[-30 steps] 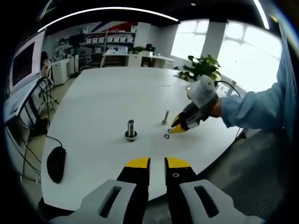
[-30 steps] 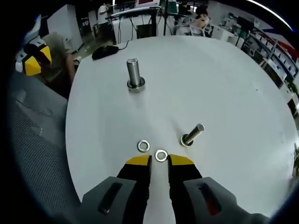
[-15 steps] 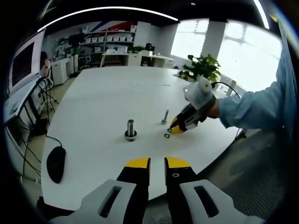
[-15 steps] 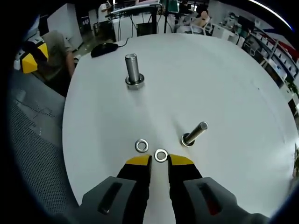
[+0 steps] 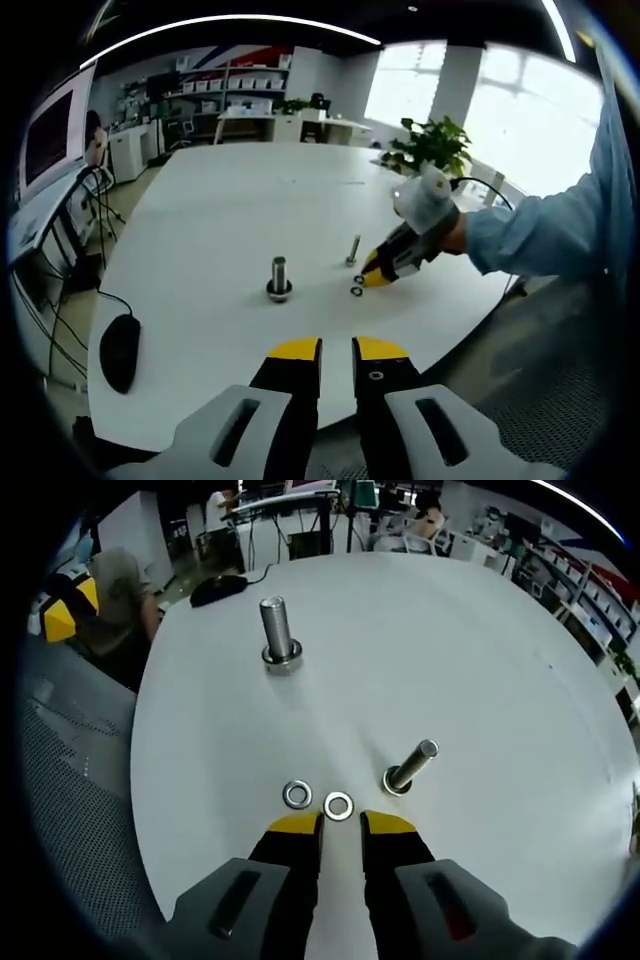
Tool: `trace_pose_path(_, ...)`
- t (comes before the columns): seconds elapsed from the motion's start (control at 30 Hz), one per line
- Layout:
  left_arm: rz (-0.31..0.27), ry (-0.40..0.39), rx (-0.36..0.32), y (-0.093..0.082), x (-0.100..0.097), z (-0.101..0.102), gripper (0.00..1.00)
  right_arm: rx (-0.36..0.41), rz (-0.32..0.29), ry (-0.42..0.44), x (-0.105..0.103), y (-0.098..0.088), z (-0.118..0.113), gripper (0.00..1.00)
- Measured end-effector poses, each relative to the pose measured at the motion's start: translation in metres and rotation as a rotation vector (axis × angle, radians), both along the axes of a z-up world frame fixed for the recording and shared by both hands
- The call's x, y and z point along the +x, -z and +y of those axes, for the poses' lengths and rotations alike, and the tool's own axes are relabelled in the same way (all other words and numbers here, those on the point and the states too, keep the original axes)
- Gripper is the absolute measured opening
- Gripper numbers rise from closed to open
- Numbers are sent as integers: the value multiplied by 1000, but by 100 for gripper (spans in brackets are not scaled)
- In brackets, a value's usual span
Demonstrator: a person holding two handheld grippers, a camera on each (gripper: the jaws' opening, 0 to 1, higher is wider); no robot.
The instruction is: Place the washer onto the threaded stud by aligning its center hole with the stud, sliding it down to the base, and recovering from edge contact or off-axis alignment until the washer reaches the visible bottom stop.
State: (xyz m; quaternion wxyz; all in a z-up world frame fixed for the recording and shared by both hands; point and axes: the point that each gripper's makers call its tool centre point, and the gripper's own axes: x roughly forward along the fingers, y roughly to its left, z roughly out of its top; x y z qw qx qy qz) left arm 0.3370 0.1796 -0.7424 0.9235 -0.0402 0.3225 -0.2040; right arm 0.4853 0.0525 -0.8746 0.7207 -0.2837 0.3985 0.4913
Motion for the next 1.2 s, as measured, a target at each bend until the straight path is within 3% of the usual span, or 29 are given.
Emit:
trace_pose_path(0.57,1,-4,0,0,1,1,10,4,-29,-26,-1,-2,6,14)
trace_pose_path(1.2,10,-3,3,2,-1,1,10,70,-105,-6,16,-36,12,14)
